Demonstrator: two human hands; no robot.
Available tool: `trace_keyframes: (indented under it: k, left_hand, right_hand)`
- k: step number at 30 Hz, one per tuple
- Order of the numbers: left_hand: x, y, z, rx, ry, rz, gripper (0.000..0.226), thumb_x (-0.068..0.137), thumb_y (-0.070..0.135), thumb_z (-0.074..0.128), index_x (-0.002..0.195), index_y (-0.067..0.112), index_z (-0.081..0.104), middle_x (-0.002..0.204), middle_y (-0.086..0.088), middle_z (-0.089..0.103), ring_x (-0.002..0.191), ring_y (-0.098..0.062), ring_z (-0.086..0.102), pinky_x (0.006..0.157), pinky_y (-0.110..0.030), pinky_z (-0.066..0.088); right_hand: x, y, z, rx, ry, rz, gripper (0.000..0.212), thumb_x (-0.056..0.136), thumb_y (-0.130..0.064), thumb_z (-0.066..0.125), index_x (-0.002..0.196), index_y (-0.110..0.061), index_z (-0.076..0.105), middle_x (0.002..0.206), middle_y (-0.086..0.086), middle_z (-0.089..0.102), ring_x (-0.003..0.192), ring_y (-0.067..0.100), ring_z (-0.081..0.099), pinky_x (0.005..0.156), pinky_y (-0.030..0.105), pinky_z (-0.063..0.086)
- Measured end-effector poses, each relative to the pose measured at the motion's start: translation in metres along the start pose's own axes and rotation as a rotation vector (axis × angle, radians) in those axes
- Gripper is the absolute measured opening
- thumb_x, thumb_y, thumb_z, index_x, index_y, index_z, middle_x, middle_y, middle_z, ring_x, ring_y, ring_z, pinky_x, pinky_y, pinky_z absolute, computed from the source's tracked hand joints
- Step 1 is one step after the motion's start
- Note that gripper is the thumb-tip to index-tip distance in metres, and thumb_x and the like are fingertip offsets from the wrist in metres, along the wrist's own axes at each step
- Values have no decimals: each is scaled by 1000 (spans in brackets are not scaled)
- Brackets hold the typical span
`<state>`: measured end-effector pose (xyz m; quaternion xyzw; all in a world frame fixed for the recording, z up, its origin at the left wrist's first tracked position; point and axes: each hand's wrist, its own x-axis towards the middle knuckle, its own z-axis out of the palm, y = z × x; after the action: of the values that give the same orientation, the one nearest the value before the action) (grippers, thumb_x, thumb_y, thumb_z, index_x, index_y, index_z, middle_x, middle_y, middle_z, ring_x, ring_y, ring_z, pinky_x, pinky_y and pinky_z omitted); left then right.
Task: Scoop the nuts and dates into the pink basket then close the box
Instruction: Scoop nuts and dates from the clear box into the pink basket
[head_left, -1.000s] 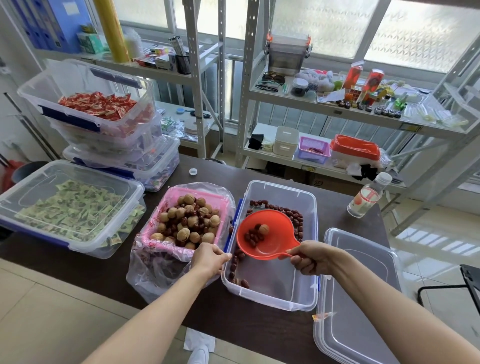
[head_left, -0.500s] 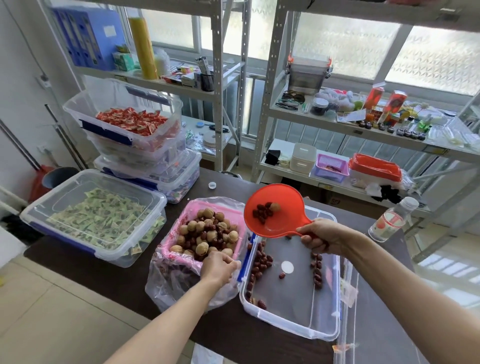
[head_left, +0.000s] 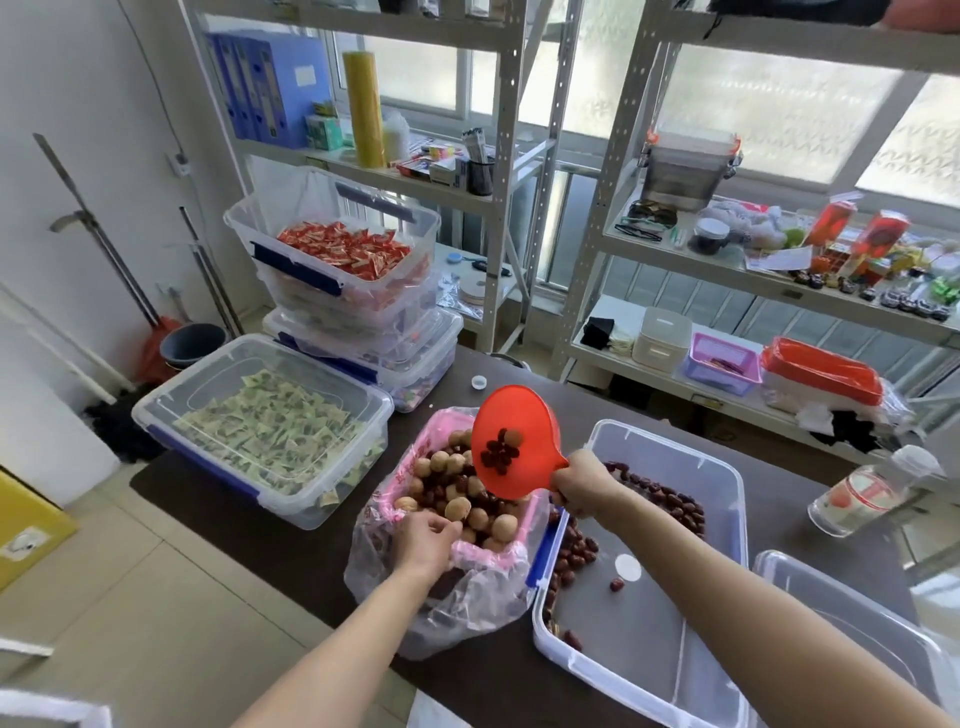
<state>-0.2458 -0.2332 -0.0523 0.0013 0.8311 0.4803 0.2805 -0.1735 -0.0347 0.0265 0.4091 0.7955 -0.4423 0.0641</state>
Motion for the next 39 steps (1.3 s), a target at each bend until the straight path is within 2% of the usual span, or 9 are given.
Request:
trace_keyframes:
  k: [3,6,11,15,18,21,26,32,39]
  left_hand:
    - [3,-3,-6,-32,9,-19,19,90,17,68,70,16,67,73,-6,68,70,-19,66,61,-33,62]
    - [6,-6,-11,-78,11,-30,16,90,16,67,74,18,65,89,-9,66,78,-20,64,49,-21,52]
    - [10,-9,-15,-95,18,-31,22,90,14,67,69,20,64,82,-10,67,69,-19,63,50,-23,52]
    - [13,-9,-12,-94,4,-29,21,89,14,69,68,18,66,78,-9,66,67,-19,62,51,-24,55]
    - [13,-7,-10,-66,-5,-13,22,88,18,70,67,14,68,71,-9,69,62,-20,65,63,-34,63]
    - [11,-1,-7,-53,-30,26,20,89,19,68,71,13,69,77,-10,70,71,-22,67,71,-39,64]
    - [4,12,5,-63,-87,95,30,91,15,59,61,16,64,73,-6,67,67,-23,64,74,-41,59]
    - [-5,32,28,-63,-155,163,20,88,10,61,70,13,67,66,-11,68,60,-22,65,66,-40,61]
    - [-17,43,60,-12,-234,231,14,91,11,62,81,6,70,67,-7,67,54,-16,63,64,-40,60]
  right_hand:
    - [5,-7,12,-262,87,-86,11,75,-6,44,72,-6,54,68,11,63,65,30,65,61,37,52]
    - [-2,-15,20,-505,195,-221,17,78,-9,45,87,-12,58,83,10,67,76,32,64,63,34,47]
    - [-7,-17,28,-730,309,-431,22,80,-2,42,90,-11,59,73,7,58,72,30,66,59,32,39]
    - [-6,-16,28,-787,392,-538,38,80,7,37,111,-5,57,75,8,63,59,26,59,57,33,44]
    - [-4,-13,26,-846,447,-582,44,87,7,35,126,-3,51,78,6,66,60,22,64,57,32,52]
    - [-3,-9,22,-867,475,-585,41,92,4,36,130,-5,48,83,7,68,62,24,67,53,31,44]
    - [2,-1,7,-695,485,-486,34,93,-6,38,124,-14,50,72,10,66,62,31,64,56,37,48]
    - [-5,28,-23,-51,498,-223,18,95,-27,47,103,-15,58,82,8,70,72,29,66,66,44,55]
    - [-24,106,-33,370,591,62,25,95,-29,42,89,-10,57,66,10,68,56,27,63,61,46,57]
